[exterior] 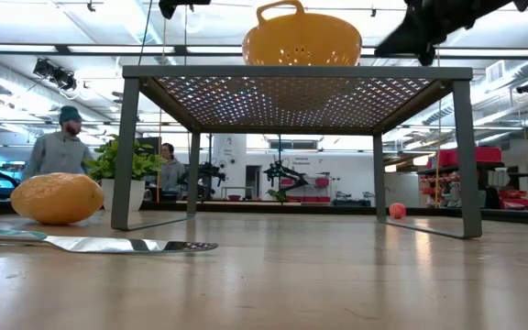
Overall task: Pick & Place Fruit
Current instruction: Put the pear into the strainer bowl on the shelf
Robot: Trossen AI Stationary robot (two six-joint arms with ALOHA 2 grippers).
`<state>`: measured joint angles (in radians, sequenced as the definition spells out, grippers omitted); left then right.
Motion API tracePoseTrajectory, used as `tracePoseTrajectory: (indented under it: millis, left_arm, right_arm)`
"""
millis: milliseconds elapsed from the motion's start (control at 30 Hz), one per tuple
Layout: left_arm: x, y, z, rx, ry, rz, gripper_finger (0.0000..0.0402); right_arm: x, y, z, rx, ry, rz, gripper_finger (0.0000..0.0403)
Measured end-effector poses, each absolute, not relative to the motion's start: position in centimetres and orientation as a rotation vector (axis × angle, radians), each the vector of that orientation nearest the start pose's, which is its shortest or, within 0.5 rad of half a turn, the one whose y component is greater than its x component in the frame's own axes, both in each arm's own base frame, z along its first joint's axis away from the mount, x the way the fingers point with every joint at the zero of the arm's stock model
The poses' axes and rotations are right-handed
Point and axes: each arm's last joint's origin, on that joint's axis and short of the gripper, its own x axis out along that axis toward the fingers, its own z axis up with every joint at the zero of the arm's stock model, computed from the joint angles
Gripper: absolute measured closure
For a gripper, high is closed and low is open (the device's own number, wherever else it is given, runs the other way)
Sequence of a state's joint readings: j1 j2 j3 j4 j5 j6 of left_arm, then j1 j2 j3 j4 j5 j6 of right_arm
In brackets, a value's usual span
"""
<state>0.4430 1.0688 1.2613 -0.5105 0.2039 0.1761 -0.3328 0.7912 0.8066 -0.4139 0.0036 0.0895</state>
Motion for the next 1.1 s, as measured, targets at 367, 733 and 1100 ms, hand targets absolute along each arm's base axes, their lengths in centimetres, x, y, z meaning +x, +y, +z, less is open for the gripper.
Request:
tracePoseTrajectory:
  millis: [367,733,1100]
  left_arm:
    - [19.5,8.8,41.0,0.071,0.324,0.217,0.0398]
    - [19.5,8.8,41.0,0.064,0.322,0.218,0.0396]
    - [19.5,8.8,41.0,0.066,0.324,0.214,0.0398]
  right_arm:
    - [16.4,-5.9,29.0,0.172,0.647,-0.426,0.0398]
    - [17.2,-9.2,28.0,0.196,0.664,-0.525,0.0398]
    - [15.9,-13.1,26.8,0.163,0.761,-0.602,0.0398]
